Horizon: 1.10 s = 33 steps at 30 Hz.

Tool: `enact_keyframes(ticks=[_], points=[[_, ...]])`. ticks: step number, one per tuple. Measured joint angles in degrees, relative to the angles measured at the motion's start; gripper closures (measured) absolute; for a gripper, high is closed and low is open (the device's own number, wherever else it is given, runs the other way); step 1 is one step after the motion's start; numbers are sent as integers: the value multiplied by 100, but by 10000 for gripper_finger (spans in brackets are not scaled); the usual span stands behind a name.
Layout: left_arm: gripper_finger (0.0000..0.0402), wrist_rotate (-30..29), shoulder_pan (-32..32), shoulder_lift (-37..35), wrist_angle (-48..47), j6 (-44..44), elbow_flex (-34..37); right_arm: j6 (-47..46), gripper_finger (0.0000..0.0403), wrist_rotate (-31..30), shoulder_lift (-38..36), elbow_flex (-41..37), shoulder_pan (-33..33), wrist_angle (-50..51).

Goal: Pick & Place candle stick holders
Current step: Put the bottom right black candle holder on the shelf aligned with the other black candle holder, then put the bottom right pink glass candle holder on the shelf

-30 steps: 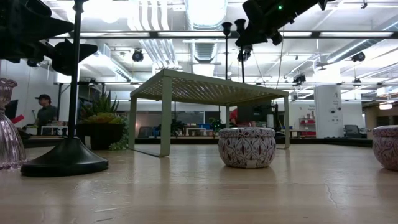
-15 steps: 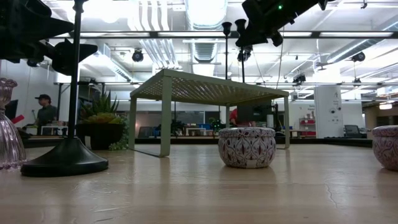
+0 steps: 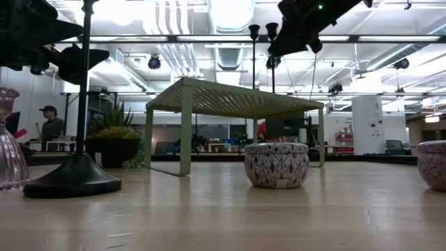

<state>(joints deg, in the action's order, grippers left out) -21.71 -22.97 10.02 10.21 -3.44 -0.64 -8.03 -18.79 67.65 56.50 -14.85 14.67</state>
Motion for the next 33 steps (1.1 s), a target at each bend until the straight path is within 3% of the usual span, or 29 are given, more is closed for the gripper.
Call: enact_keyframes(ticks=[3,8,18,23,33], points=[[67,-1,1,-1,1,2,-1,-208,234,122,-160,36,0,462],[67,-1,1,1,-1,0,0,-610,217,909,-485,38,5,1109],[67,-1,1,-1,-1,1,-1,-1168,226,2104,-1124,38,573,2030],[67,-1,-1,1,-1,2,1,-1520,234,3019,-1333,38,1314,2387],[67,-1,1,-1,-1,0,1,-2739,241,3084,-1098,38,3566,2864]])
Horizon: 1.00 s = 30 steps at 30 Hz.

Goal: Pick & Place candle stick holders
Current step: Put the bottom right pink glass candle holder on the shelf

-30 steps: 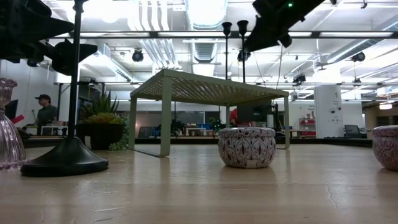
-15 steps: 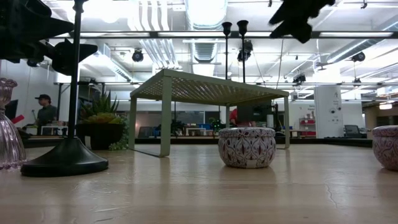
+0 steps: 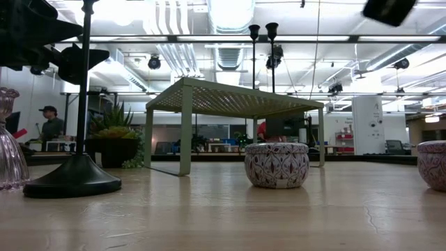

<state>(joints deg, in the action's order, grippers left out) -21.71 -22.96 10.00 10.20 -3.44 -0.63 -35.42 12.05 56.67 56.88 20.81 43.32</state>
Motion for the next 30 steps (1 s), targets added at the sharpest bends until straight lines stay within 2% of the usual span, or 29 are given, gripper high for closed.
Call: enact_keyframes(ticks=[6,13,19,25,30], points=[[67,0,0,1,0,1,0,-1359,243,-289,527,0,1381,293],[67,0,-1,2,0,0,0,-3069,247,-161,1278,0,2609,710],[67,0,-2,0,0,0,-2,-4048,254,247,1710,-2,3195,782],[67,0,-1,1,2,0,0,-4554,271,496,1948,-2,3572,1228],[67,0,-2,2,2,2,-2,-4755,284,604,2083,-2,3763,1226]])
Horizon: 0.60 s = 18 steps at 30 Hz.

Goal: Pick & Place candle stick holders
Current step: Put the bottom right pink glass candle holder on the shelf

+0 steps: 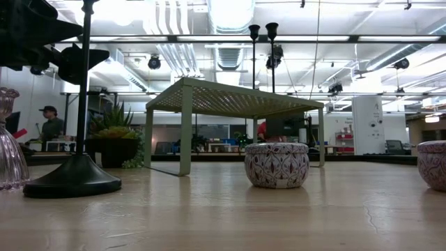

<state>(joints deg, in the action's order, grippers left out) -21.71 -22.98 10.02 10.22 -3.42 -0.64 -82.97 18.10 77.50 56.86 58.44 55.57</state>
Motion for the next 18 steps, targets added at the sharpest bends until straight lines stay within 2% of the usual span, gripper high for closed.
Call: enact_keyframes(ticks=[18], points=[[67,0,2,-1,-2,-1,0,369,324,-5,661,-2,96,256]])
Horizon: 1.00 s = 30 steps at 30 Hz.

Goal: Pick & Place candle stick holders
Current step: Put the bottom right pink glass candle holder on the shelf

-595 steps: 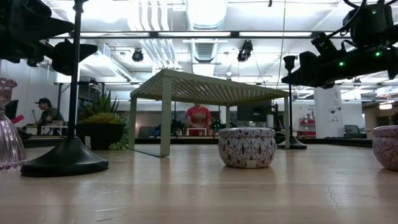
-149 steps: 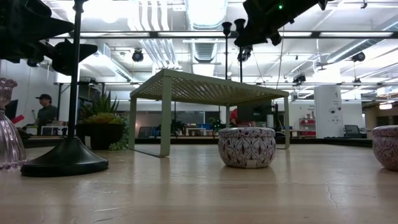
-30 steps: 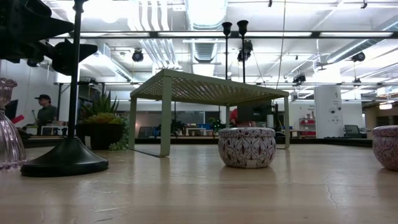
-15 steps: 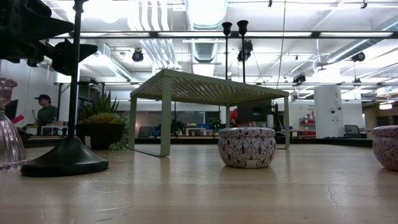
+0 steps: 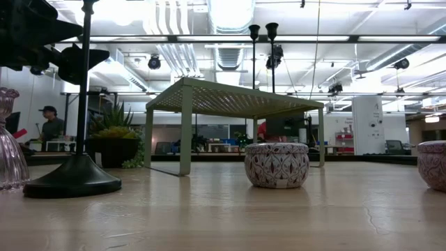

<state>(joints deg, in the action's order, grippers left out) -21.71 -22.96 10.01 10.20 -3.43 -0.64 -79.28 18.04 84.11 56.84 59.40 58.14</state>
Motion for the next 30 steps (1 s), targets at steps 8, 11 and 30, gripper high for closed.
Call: enact_keyframes(ticks=[8,11,30], points=[[67,0,-2,0,0,1,2,238,351,-2,166,0,0,-3],[67,0,0,0,0,0,0,250,363,-4,144,2,0,-15],[67,0,-2,1,0,1,0,191,374,-397,-228,83,-164,63]])
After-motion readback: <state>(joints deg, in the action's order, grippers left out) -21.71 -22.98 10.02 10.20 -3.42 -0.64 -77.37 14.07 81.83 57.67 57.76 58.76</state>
